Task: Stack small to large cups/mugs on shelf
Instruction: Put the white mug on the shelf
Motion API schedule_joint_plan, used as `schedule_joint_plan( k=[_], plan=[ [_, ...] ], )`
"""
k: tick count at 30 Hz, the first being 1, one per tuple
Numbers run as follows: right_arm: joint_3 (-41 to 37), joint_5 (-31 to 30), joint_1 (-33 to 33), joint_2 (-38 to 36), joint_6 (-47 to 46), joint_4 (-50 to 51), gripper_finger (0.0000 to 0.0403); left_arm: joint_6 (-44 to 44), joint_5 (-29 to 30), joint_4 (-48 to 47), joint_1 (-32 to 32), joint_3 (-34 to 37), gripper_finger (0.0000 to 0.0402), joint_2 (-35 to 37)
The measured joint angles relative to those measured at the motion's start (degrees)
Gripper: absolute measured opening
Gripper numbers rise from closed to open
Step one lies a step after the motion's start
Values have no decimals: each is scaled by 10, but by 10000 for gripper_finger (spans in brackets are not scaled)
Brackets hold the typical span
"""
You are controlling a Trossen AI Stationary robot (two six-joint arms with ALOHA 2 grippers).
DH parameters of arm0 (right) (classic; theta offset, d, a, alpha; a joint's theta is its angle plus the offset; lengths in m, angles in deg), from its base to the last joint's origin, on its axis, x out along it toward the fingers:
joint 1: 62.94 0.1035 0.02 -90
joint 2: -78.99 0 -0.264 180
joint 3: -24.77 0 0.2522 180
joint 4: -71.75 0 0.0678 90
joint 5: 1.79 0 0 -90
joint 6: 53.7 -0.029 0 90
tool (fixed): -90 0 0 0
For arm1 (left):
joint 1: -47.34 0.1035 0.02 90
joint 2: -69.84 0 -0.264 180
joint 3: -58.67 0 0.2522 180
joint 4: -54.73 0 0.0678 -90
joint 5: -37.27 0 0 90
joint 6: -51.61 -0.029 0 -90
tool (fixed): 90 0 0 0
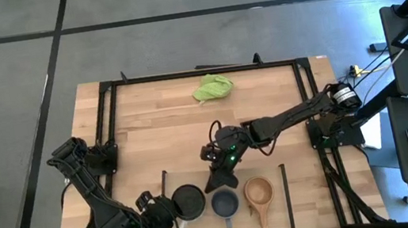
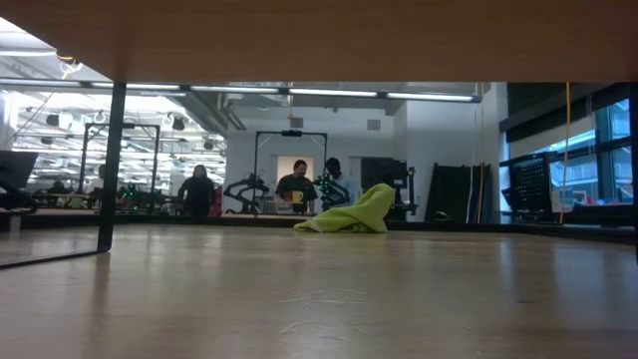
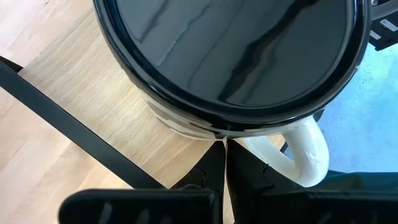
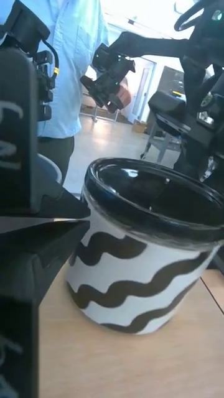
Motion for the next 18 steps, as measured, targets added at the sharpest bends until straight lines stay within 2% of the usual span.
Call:
schedule_joint_plan(
  k=[11, 18],
  plan=[
    [0, -11, 1, 1, -1, -14, 20, 0, -1, -4, 6, 0, 9, 0],
    [1, 5, 1, 26, -18, -51, 21, 0, -11, -2, 10, 0, 9, 0]
  ],
)
